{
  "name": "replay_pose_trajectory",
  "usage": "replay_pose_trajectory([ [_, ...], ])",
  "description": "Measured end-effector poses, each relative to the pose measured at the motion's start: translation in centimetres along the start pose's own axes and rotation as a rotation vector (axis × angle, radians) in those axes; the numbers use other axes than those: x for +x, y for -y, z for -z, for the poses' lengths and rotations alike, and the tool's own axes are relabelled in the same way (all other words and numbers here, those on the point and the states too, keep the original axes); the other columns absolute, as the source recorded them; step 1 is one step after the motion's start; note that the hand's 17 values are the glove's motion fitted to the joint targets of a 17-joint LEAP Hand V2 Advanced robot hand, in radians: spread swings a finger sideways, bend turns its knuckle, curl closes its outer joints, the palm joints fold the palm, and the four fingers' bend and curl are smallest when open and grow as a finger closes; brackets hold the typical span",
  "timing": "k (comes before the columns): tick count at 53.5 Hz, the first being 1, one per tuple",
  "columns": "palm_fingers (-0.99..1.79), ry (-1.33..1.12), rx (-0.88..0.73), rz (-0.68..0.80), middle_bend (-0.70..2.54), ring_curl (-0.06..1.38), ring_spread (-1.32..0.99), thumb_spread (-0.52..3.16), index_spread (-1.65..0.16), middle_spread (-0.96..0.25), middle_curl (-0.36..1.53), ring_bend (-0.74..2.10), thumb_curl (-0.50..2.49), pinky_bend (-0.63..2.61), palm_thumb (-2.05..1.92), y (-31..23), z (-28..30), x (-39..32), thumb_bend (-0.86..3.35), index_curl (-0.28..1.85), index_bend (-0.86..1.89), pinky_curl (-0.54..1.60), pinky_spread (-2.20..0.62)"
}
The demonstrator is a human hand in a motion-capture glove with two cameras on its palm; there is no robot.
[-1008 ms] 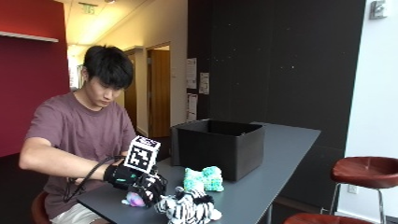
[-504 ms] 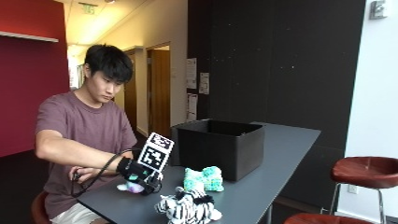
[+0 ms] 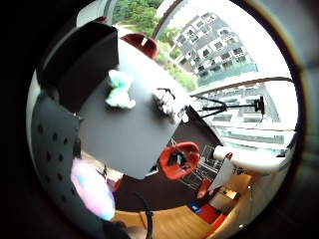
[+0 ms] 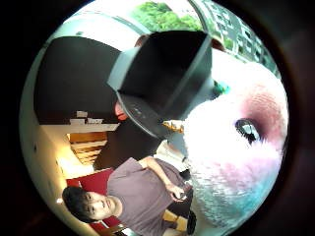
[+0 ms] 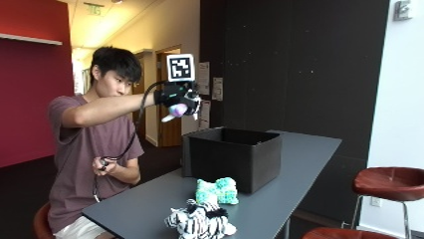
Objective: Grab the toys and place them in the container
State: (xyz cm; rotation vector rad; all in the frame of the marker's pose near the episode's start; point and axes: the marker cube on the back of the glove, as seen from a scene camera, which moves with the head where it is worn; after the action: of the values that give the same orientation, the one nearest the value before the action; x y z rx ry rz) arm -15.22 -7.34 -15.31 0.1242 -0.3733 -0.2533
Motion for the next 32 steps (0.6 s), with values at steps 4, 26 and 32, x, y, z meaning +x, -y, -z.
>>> replay_pose_trajectory([
  [4, 1.09, -0.046, 0.072, 0.061, 1.2, 0.67, -0.39, 0.38, -0.23, -0.25, 0.83, 1.41, 0.8, 0.98, 0.59, 2.9, 1.8, -2.7, 0.08, 0.73, 1.16, 0.52, -0.41],
  [26, 0.92, -0.146, -0.059, 0.132, 1.1, 0.7, -0.37, 0.32, -0.22, -0.27, 0.86, 1.42, 0.92, 1.06, 0.61, 15.6, -4.7, -18.8, 0.04, 0.82, 1.05, 0.56, -0.41],
  [32, 0.32, -0.169, -0.29, 0.001, 0.81, 0.71, -0.37, 0.65, -0.22, -0.32, 0.81, 1.44, 0.86, 1.14, 0.47, 16.6, -7.4, -20.8, -0.03, 0.83, 0.79, 0.58, -0.38],
])
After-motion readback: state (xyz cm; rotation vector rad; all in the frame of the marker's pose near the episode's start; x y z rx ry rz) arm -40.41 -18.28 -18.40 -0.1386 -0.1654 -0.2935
